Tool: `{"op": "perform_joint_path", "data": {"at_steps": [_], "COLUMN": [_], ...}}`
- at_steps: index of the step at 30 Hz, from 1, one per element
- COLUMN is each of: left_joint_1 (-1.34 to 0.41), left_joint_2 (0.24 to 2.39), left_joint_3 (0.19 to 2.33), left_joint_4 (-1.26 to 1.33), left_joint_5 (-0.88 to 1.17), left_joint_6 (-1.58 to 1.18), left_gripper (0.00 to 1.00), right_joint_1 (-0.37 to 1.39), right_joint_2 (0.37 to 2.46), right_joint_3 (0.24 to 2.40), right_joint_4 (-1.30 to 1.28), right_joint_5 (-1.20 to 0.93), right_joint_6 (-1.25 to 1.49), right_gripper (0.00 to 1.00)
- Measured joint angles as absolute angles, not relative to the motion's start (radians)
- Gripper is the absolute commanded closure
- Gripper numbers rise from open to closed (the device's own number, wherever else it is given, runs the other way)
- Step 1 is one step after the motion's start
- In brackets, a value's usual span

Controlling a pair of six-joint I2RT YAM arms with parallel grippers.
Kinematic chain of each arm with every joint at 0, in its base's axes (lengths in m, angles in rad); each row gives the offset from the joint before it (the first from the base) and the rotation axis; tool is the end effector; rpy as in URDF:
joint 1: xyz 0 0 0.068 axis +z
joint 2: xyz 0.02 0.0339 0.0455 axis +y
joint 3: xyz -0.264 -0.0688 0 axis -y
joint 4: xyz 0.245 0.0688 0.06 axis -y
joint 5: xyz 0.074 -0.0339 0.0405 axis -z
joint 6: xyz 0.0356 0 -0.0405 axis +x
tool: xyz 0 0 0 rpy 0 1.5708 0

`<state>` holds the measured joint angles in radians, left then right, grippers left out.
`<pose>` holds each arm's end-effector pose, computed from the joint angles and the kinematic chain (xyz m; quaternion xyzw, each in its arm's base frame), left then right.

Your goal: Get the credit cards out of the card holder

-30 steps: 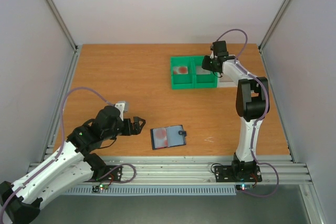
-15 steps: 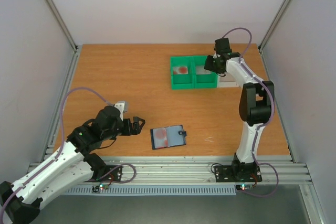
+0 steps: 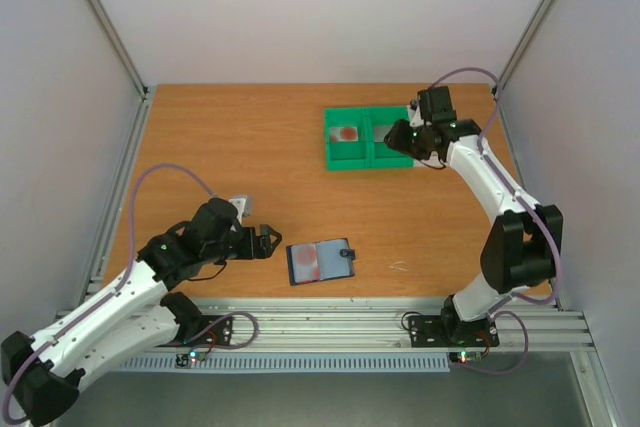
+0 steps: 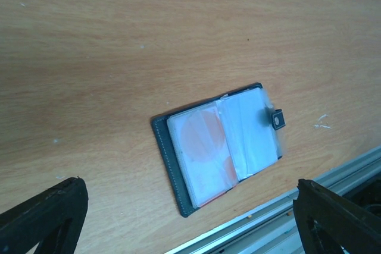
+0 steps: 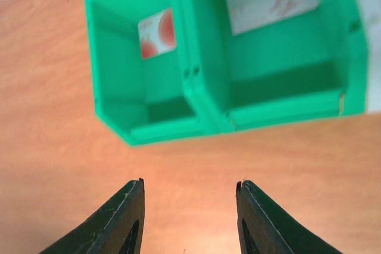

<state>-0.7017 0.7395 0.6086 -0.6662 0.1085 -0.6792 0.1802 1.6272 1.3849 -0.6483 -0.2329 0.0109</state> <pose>0.1137 -0.1011 0.2407 0.0309 0.9245 -0.2786 0.2584 0.3482 0.0718 0.2921 -0.1178 0.9297 0.1406 0.3194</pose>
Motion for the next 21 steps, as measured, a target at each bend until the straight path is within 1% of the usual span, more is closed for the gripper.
{"op": "perform_joint_path", "data": {"at_steps": [9,13,16,21], "left_joint_1": [-0.702,-0.701,-0.702,-0.702], "left_joint_2": [0.844,0.877,0.899,0.955], "left_joint_3": [0.579,0.55,0.53,0.49], "left_joint_4": [-0.572,-0.533,-0.504,-0.432], "left_joint_5": [0.181,0.204,0.218,0.237], "left_joint_6": [-0.72,-0.735,-0.748,-0.778], "left_gripper": [0.15,0.19,0.24,0.3], "right_joint_1": [0.313,0.413,0.487,0.595], "right_joint_2": [1.421,1.324,1.266,1.217], "right_joint_3": [1.111,0.979,0.889,0.78], "right_joint_4": [-0.665,-0.657,-0.633,-0.591], "right_joint_5": [-0.303,-0.31,-0.317,-0.311], "right_joint_6": [0.054,0.083,0.12,0.186], "right_gripper": [0.57,0.56,0.56,0.55]}}
